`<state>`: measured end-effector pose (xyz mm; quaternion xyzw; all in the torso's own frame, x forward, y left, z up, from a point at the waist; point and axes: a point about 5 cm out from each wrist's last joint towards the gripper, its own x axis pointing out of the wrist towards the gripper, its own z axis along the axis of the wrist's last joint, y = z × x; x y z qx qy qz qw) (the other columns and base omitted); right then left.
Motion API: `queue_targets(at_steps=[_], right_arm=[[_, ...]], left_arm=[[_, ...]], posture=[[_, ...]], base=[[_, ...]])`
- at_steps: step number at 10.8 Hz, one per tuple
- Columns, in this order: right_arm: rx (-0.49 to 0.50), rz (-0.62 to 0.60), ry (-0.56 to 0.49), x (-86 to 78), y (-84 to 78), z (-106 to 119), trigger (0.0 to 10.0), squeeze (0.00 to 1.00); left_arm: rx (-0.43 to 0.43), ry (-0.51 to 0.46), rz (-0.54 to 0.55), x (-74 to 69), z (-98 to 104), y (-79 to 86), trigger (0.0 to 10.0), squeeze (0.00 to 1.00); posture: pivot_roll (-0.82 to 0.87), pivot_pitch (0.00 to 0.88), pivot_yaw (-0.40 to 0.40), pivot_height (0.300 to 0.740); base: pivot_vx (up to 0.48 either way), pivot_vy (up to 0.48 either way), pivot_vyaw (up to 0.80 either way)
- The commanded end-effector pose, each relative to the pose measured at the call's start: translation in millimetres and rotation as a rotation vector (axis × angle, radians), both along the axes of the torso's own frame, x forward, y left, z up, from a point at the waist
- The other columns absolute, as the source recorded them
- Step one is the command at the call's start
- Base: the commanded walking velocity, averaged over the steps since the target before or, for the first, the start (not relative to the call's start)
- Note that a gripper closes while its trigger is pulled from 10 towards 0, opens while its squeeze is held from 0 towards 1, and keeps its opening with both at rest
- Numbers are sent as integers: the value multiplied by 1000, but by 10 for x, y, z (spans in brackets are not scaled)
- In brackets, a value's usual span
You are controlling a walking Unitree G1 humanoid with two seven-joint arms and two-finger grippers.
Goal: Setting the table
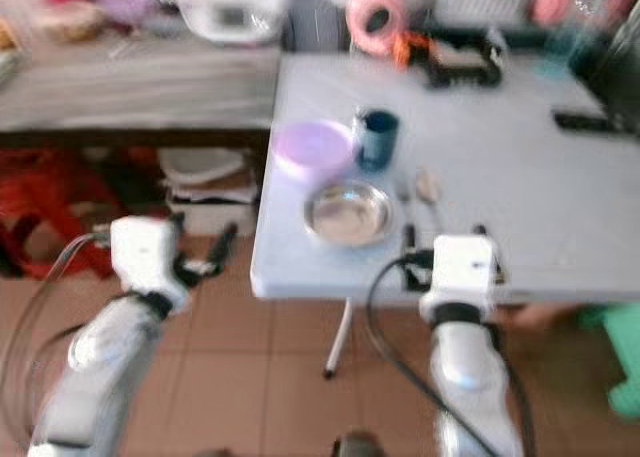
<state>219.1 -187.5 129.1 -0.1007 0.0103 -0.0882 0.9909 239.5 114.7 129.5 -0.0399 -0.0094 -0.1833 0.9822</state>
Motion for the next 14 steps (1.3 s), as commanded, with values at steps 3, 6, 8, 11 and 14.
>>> queue_targets(at_steps=[3,6,8,11,14], right_arm=[[9,29,-23,24,54,42,10000,0],[16,47,-58,135,126,70,10000,0],[37,63,-77,204,137,55,10000,0],[64,91,-101,315,222,37,10000,0],[110,60,-118,294,185,42,10000,0]], left_arm=[[35,83,65,-66,-28,159,10000,0],[62,100,16,8,-61,153,10000,0],[87,7,111,186,8,216,10000,0],[114,-30,304,315,-95,318,10000,0],[121,-35,179,376,-109,218,10000,0]], posture=[[-28,0,17,740],[-18,0,43,740],[-6,0,36,740],[-24,0,24,740],[-57,0,94,740]], base=[[0,0,0],[0,0,0],[0,0,0],[0,0,0],[0,0,0]])
